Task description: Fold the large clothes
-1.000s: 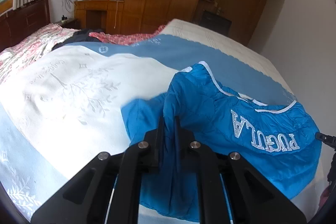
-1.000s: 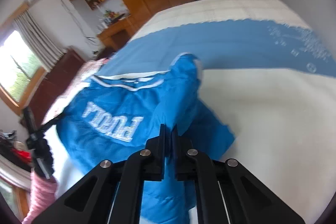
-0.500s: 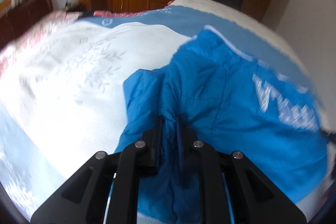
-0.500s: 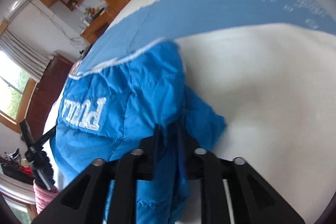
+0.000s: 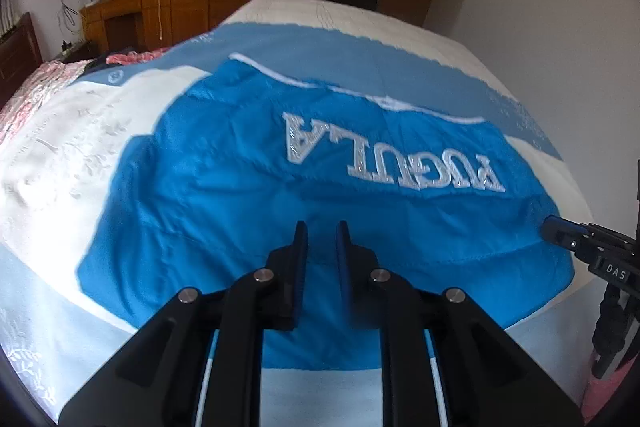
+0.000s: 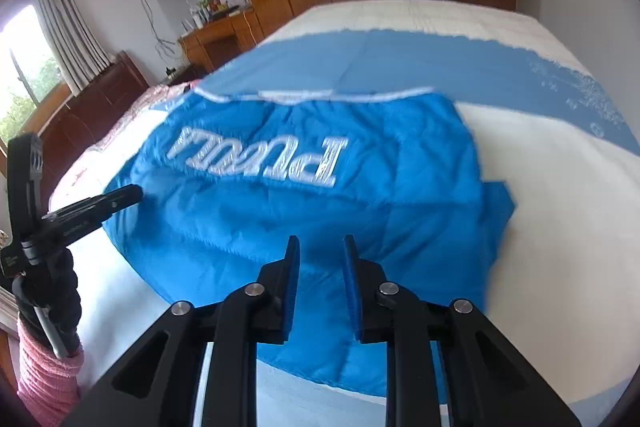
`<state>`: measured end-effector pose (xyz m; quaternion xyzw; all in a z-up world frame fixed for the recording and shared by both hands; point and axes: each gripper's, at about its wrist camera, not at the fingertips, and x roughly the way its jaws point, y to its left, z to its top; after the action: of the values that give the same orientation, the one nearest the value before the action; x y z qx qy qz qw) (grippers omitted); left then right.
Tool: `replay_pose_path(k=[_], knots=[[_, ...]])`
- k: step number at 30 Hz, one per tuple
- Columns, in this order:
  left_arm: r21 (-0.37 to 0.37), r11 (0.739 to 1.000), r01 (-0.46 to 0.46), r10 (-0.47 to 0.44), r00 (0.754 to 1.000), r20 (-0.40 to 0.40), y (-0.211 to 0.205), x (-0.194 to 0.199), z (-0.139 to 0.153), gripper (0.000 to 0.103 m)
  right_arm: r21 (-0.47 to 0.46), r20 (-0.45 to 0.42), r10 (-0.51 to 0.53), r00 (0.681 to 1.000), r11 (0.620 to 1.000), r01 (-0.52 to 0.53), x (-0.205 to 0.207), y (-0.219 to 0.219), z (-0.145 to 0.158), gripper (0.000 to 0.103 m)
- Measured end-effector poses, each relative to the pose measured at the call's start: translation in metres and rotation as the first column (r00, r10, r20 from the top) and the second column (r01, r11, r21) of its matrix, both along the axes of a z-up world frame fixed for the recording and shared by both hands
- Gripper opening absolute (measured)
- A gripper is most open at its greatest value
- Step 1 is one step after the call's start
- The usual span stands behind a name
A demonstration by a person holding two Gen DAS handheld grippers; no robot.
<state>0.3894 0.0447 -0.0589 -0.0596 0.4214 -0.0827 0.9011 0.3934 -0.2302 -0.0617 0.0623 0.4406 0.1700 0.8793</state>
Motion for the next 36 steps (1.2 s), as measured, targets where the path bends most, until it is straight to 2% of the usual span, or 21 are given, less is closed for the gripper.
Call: replay_pose_path(k=[3,7,11,13,16,20,22,26,28,30,33,36], knots=[[0.008,1.0,0.017,-0.016,0.999,-0.032,-0.003,0.007,-0.02,0.014,-0.021,-0.018,-0.009,1.0,1.0,0.009,0.003,0.008,-0.017,0.02],[-0.05,0.998,0.043,-0.047,0.996,-0.072,0.006,0.012,-0.042,0.013,-0.036,-0.061,0.003,0.998,0.999,-0.005,0.007,0.011,-0.039,0.02],[-0.049,0.998,0.041,-0.044,0.996,-0.075,0.009,0.011,-0.051,0.01,-0.035,-0.062,0.002,0.998,0.999,-0.004,0.006,0.011,-0.048,0.019],[-0.029,0.999,0.035,-0.038,0.996,-0.076,0.008,0.011,-0.051,0.01,-0.036,-0.061,0.002,0.998,0.999,-0.004,0.006,0.012,-0.048,0.019],[-0.031,0.999,0.023,-0.026,0.995,-0.1,0.009,0.015,-0.039,0.009,0.023,-0.081,0.003,0.997,1.0,-0.001,0.008,0.002,-0.036,0.019],[-0.03,0.999,0.019,-0.02,1.0,-0.025,0.013,0.022,-0.006,0.01,0.06,-0.016,-0.018,1.0,0.998,0.019,0.016,-0.016,-0.003,0.02],[-0.06,0.998,0.019,-0.021,0.999,-0.03,0.015,0.039,0.001,0.01,0.073,-0.024,-0.038,0.999,0.997,0.039,0.028,-0.023,0.003,0.021],[-0.031,0.999,-0.008,0.005,0.994,-0.108,0.016,0.073,-0.016,0.01,0.021,-0.064,-0.095,0.993,0.995,0.097,0.058,-0.027,-0.009,0.021],[-0.064,0.998,-0.007,-0.002,0.989,-0.149,0.022,0.081,-0.031,0.01,0.005,-0.13,-0.115,0.985,0.993,0.117,0.069,-0.031,-0.03,0.014],[-0.096,0.995,-0.014,-0.001,0.988,-0.152,0.03,0.081,-0.042,0.004,0.04,-0.143,-0.109,0.984,0.993,0.115,0.074,-0.036,-0.047,0.011],[-0.148,0.989,-0.018,-0.007,0.986,-0.166,0.038,0.083,-0.046,0.004,0.06,-0.166,-0.105,0.981,0.991,0.116,0.077,-0.04,-0.051,0.011],[-0.136,0.99,-0.036,0.011,0.983,-0.183,0.036,0.08,-0.039,0.004,0.089,-0.179,-0.089,0.98,0.99,0.106,0.078,-0.047,-0.042,0.013]])
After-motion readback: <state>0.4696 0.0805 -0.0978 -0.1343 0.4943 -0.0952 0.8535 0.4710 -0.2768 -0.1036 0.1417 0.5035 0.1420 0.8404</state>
